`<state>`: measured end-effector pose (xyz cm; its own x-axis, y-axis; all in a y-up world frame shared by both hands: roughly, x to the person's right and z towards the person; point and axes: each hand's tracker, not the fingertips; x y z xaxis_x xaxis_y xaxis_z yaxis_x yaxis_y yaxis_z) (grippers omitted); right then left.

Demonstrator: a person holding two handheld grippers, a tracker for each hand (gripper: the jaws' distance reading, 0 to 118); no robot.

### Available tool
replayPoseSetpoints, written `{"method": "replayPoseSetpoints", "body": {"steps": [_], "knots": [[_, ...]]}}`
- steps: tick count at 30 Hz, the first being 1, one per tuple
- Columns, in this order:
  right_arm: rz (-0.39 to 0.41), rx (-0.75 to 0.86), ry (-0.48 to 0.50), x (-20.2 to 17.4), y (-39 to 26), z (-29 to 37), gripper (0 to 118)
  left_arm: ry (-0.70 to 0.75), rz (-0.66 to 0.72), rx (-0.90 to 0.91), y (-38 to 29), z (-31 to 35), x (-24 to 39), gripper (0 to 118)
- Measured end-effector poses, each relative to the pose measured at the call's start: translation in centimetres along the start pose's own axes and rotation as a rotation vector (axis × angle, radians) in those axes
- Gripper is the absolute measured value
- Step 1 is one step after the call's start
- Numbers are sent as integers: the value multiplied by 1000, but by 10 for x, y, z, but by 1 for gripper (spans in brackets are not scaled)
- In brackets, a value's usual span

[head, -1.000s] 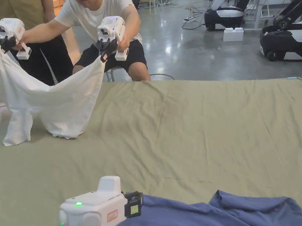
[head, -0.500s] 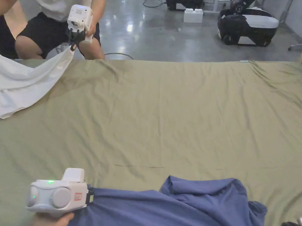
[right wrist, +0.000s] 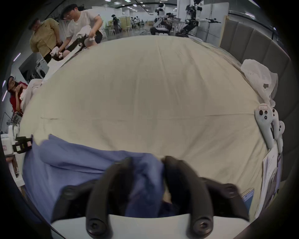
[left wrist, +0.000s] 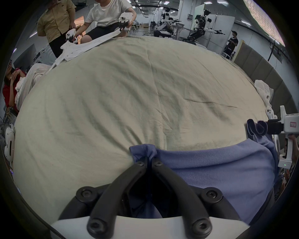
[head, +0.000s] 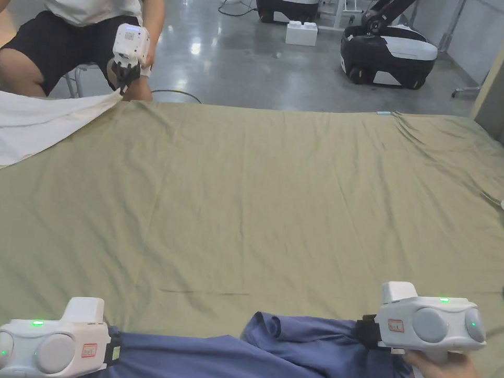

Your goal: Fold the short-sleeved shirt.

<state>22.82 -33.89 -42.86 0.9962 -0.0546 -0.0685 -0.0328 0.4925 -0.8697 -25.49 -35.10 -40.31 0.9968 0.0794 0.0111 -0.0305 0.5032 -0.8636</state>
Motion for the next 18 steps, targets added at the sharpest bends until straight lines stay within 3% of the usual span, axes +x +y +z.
{"method": "replayPoseSetpoints", "body": {"steps": [1, 2, 4, 6, 12, 18], "knots": [[22, -2, 49, -3, -2, 6, 4, 1, -3, -3, 1, 0, 0, 0], [34, 18, -40, -7, -3, 12, 4, -4, 3, -11, 5, 3, -1, 0], [40, 56, -14, -7, -2, 33, 3, -53, 40, 20, 9, 24, -9, 0], [16, 162, 66, -3, -3, 71, 3, -109, 46, 220, 4, 77, -18, 0], [43, 473, 92, -7, -14, 217, 3, -180, -38, 559, -3, 257, -35, 0], [-22, 745, 115, -16, 15, 336, 3, -141, -26, 818, 12, 380, -46, 0]]}}
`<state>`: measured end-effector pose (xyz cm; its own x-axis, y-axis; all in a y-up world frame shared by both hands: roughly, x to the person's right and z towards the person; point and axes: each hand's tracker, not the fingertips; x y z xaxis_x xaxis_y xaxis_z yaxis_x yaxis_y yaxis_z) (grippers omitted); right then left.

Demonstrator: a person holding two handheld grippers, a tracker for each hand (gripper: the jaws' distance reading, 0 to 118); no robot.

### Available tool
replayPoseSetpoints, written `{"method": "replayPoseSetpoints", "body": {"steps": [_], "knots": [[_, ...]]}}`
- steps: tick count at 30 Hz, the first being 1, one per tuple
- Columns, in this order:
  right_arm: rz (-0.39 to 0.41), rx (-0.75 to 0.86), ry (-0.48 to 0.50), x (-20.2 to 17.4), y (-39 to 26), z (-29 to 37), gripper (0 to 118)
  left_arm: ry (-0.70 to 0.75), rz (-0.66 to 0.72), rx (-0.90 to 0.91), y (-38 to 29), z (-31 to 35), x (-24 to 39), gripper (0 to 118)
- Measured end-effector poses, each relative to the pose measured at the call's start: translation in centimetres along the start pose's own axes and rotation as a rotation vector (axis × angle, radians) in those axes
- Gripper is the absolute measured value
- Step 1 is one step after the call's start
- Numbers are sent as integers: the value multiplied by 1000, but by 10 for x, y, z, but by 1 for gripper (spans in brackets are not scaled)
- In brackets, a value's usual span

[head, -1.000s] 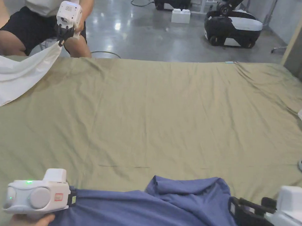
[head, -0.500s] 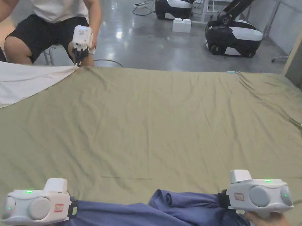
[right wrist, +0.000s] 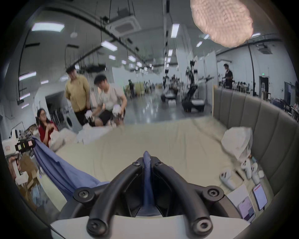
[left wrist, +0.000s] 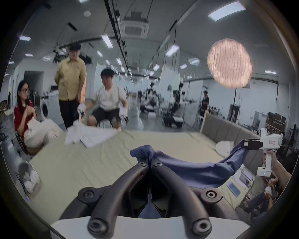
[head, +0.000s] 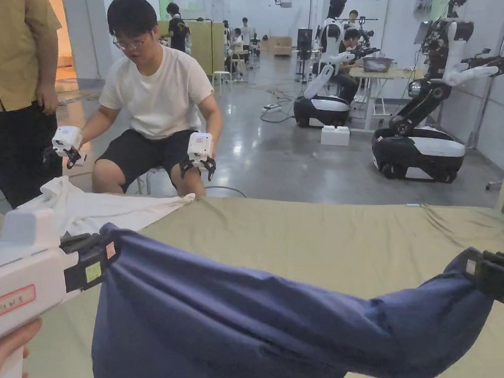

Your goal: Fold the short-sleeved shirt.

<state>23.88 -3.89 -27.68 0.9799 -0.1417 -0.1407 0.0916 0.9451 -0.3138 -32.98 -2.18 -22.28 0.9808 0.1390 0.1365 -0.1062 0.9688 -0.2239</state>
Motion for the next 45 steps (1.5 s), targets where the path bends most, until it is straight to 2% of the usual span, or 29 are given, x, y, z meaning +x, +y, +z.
{"method": "replayPoseSetpoints", "body": {"steps": [3, 7, 10, 14, 20, 24, 32, 38, 42, 45], "knots": [[-12, 88, -37, -4, 46, 6, 3, 57, -25, 100, 38, 13, -1, 0], [-121, 144, -54, 5, 90, 3, 3, 92, 6, 168, 79, 16, -12, 0], [-89, 149, -106, 3, 107, -5, 3, 125, -15, 202, 99, 10, -17, 0], [-108, 141, -112, 3, 118, -26, 3, 139, -38, 209, 116, -14, -17, 0], [-62, 124, -148, 4, 127, -76, 3, 182, -84, 184, 129, -74, -12, 0], [-31, 109, -178, 7, 133, -122, 3, 200, -53, 155, 132, -125, -23, 0], [-58, 81, -218, 16, 128, -191, 3, 217, -43, 109, 114, -183, -31, 0], [-16, -1, -204, 20, 83, -215, 3, 196, -25, 29, 57, -183, -33, 0], [23, -126, -172, 20, -16, -217, 3, 169, 56, -112, -60, -169, -40, 0], [-10, -170, -168, 26, -108, -200, 3, 171, 150, -194, -145, -146, -46, 0]]}}
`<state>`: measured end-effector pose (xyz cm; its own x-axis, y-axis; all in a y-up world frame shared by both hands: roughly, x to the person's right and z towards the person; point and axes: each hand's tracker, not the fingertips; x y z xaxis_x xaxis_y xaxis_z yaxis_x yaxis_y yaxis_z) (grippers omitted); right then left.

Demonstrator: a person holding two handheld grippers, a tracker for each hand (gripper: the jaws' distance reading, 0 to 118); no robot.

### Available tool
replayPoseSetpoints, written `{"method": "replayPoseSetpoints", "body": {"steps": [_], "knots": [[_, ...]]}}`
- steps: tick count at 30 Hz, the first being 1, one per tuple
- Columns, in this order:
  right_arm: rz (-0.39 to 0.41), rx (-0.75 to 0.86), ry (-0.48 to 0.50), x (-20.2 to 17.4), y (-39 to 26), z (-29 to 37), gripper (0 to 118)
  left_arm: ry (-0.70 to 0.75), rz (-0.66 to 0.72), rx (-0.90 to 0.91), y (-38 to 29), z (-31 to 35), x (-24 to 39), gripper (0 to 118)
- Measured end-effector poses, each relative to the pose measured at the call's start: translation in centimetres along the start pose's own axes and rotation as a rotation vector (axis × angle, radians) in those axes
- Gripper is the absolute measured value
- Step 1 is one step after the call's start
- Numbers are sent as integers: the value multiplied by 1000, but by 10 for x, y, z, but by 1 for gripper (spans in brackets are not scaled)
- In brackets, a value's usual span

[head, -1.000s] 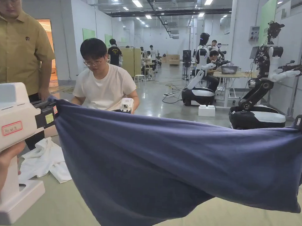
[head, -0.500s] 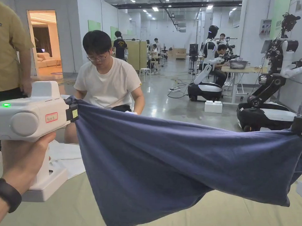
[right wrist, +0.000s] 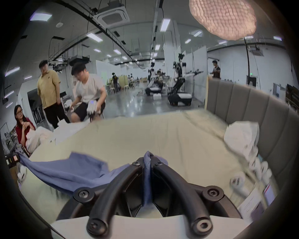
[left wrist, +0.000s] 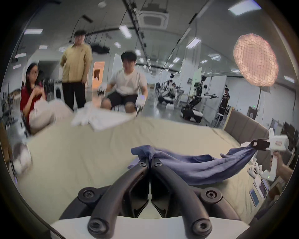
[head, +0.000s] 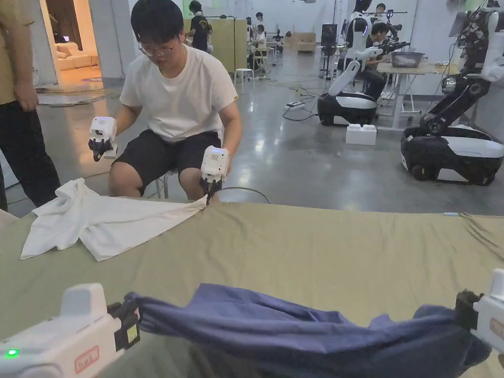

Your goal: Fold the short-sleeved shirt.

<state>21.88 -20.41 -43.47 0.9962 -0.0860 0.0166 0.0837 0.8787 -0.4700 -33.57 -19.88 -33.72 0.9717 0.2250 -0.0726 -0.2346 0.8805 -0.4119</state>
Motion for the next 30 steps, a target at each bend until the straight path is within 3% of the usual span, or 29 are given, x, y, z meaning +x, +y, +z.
{"method": "replayPoseSetpoints", "body": {"steps": [4, 7, 11, 18, 19, 20, 22, 23, 30], "knots": [[-84, -109, 21, 23, -93, 38, 3, 6, 27, -79, -82, 49, -18, 0], [-97, -138, 11, 40, -134, 87, 3, 19, 7, -88, -118, 93, -29, 0], [19, -196, -55, 49, -170, 153, 3, 28, 4, -140, -150, 145, -32, 0], [21, -225, 17, 53, -202, 210, 4, 4, -95, -209, -178, 179, -20, 0], [21, -215, 24, 51, -205, 213, 9, 9, -94, -224, -178, 177, -19, 13], [28, -224, 37, 49, -207, 213, 23, 27, -99, -230, -176, 174, -19, 31], [46, -260, 26, 46, -209, 210, 79, 44, -99, -232, -171, 172, -16, 91], [49, -244, 28, 44, -208, 214, 83, 55, -94, -204, -166, 175, -14, 98], [40, 27, 58, 12, -154, 261, 82, 24, -157, 119, -94, 221, 30, 97]]}}
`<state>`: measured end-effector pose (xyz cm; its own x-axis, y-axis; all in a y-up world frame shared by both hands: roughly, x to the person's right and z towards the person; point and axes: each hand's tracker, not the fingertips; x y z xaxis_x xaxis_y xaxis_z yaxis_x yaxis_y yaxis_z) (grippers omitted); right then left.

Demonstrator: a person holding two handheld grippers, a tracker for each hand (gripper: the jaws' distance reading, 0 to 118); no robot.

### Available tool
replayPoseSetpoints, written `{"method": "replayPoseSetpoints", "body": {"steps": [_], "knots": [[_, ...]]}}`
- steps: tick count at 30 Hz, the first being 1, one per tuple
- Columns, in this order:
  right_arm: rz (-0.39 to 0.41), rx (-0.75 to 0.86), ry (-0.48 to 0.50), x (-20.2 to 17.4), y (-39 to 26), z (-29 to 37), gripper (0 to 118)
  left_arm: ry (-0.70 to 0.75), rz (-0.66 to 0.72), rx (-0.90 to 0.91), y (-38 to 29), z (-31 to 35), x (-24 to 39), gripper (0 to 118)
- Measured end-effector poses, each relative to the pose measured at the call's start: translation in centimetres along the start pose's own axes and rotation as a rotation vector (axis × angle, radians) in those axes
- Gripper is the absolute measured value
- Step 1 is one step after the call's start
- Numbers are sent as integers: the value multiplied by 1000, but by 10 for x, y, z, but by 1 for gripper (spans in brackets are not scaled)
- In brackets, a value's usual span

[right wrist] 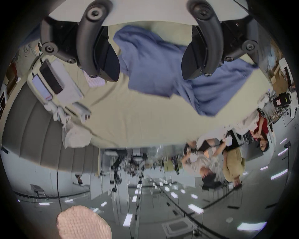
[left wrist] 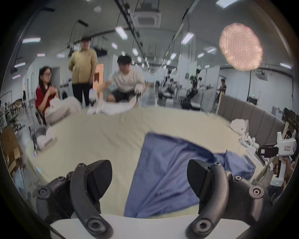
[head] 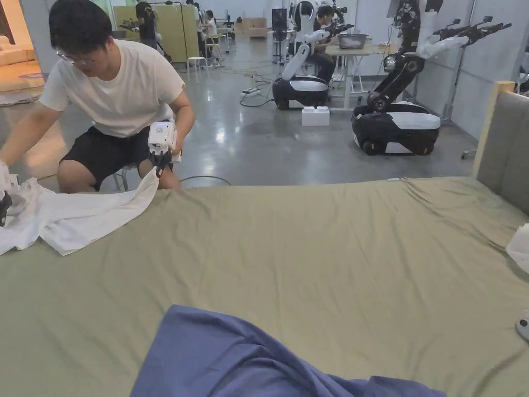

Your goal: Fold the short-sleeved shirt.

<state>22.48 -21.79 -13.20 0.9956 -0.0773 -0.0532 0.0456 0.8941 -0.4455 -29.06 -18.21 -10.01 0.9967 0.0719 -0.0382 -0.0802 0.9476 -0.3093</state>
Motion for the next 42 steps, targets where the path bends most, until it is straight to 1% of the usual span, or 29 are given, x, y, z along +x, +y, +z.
{"method": "replayPoseSetpoints", "body": {"steps": [3, 4, 5, 6, 7, 9, 10, 11, 12, 13, 15, 17, 20, 23, 25, 27, 29, 30, 31, 32, 34, 35, 36, 40, 42], "knots": [[-25, 121, 31, -15, 20, 26, 82, -5, -55, 126, 26, 21, 20, 96], [-30, 156, 48, -19, 26, 34, 81, -13, -81, 154, 33, 28, 26, 90], [-26, 172, 66, -23, 30, 40, 78, -15, -101, 180, 35, 34, 30, 82], [-20, 190, 86, -27, 33, 46, 71, -26, -119, 195, 39, 38, 35, 71], [-4, 204, 100, -30, 36, 52, 50, -25, -134, 208, 41, 43, 40, 51], [16, 211, 101, -38, 40, 61, 4, -25, -147, 216, 42, 51, 46, 22], [36, 213, 91, -42, 40, 64, 0, -34, -143, 214, 44, 52, 48, 1], [59, 220, 75, -45, 40, 66, 0, -48, -136, 215, 45, 54, 49, 0], [76, 228, 73, -48, 39, 68, 0, -58, -125, 221, 44, 57, 50, 0], [99, 212, 95, -49, 40, 68, 0, -48, -114, 231, 44, 61, 50, 0], [115, 213, 91, -54, 38, 68, 0, -75, -112, 212, 44, 60, 46, 0], [117, 207, 103, -54, 37, 65, 0, -62, -123, 208, 43, 58, 46, 0], [95, 198, 108, -53, 37, 59, 0, -67, -131, 191, 45, 53, 44, 0], [45, 182, 121, -50, 33, 54, 0, -83, -108, 169, 46, 46, 42, 0], [26, 165, 127, -47, 30, 50, 0, -112, -97, 134, 48, 32, 40, 0], [14, 142, 125, -45, 26, 46, 0, -169, -99, 102, 46, 8, 35, 0], [3, 119, 124, -43, 22, 41, 0, -207, -71, 10, 49, -35, 30, 1], [-2, 112, 121, -41, 18, 39, 0, -219, -50, -50, 48, -64, 26, 5], [-8, 105, 118, -40, 14, 37, 0, -229, -26, -94, 48, -90, 23, 14], [-18, 95, 114, -38, 10, 36, 0, -236, -14, -135, 49, -118, 23, 24], [-50, 60, 97, -33, 1, 30, 0, -232, 3, -228, 47, -183, 21, 54], [-70, 37, 90, -29, -4, 26, 0, -238, -22, -283, 46, -213, 23, 62], [-87, 13, 85, -25, -9, 23, 0, -238, -15, -330, 44, -247, 25, 67], [-126, -66, 19, -6, -27, 13, 0, -166, 22, -454, 30, -367, 28, 67], [-162, -94, -5, 5, -33, 9, 0, -106, 33, -514, 22, -413, 28, 67]]}}
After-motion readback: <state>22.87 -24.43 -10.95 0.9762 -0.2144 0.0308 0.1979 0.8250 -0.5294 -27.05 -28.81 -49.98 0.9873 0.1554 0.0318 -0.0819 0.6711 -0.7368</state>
